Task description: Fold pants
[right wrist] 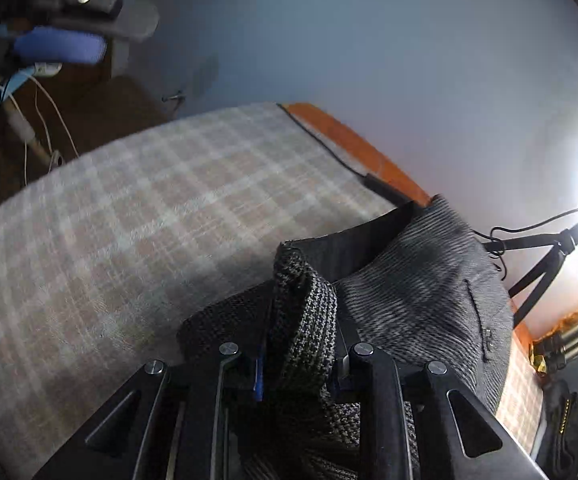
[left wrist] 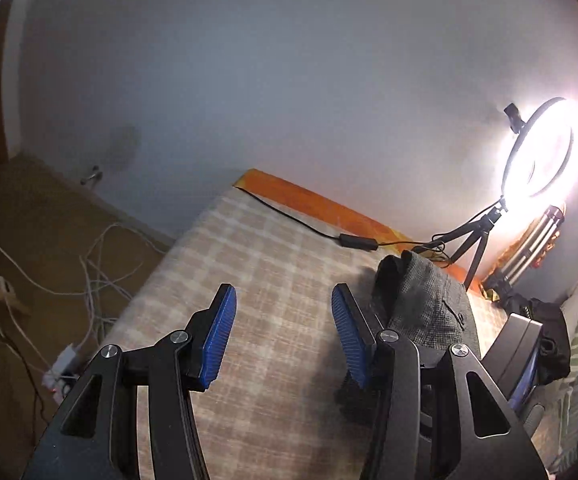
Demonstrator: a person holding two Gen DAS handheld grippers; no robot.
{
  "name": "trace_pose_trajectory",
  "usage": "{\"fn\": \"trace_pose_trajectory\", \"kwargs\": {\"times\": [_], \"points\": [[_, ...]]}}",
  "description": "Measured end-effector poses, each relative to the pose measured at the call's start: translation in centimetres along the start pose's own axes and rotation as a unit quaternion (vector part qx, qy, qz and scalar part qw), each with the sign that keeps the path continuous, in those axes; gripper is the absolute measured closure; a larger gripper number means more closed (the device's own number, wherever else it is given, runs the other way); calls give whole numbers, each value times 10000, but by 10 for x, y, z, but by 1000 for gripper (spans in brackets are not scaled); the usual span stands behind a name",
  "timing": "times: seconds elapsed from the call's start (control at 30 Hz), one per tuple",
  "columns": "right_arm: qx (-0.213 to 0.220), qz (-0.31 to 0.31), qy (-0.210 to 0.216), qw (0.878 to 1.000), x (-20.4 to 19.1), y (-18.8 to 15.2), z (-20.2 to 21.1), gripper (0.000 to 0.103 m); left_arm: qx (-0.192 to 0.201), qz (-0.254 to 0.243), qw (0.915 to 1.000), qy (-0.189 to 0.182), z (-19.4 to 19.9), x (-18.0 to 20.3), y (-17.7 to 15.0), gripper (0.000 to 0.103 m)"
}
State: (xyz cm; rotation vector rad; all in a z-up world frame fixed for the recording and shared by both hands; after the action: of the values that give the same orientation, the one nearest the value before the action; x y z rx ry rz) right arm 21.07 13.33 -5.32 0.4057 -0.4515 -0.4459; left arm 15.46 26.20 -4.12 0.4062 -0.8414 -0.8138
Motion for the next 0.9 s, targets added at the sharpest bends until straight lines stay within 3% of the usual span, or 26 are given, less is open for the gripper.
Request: {"fn": "trace_pose_trajectory", "kwargs": {"times": [0.07,0.17,0.27,0.43,0.7,0.83,0.9], "points": [[101,-38,73,9999,1,0,1,81,5,-8,10000,20,-1,0,0,54],[411,-205,680,9966,5,-3,18,70,-19,-38,10000,33,-3,2,0,54],[778,-445,867,9922,14,-9,46,63,-77,-130,9999,9,-4,8,-4,54],[1197,-1413,1112,9764,51,-59,91,44,-205,-424,9988,-99,-7,29,-15,54],[931,-2541,1220,9549,84,-173,102,43,-791,-1341,9871,-373,-32,90,-61,54],[959,-2700,1485,9465,83,-191,95,43,-1090,-1669,9797,-211,-55,106,-86,54],[948,-2595,1488,9495,78,-188,87,43,-1174,-1770,9772,-53,-65,107,-93,54]]}}
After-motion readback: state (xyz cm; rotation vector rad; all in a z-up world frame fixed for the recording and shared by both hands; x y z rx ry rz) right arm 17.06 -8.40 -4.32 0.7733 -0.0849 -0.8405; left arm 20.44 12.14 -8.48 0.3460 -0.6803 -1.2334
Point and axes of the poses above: each gripper's, at about its wrist camera, not at the fingertips, and z roughly against the way its jaws point, x to its right, y to its top, the point moved 2 cm from there along -z, roughly the way its jaws point, and after that the axes turned 13 degrees about z, right-handed, at the moved point
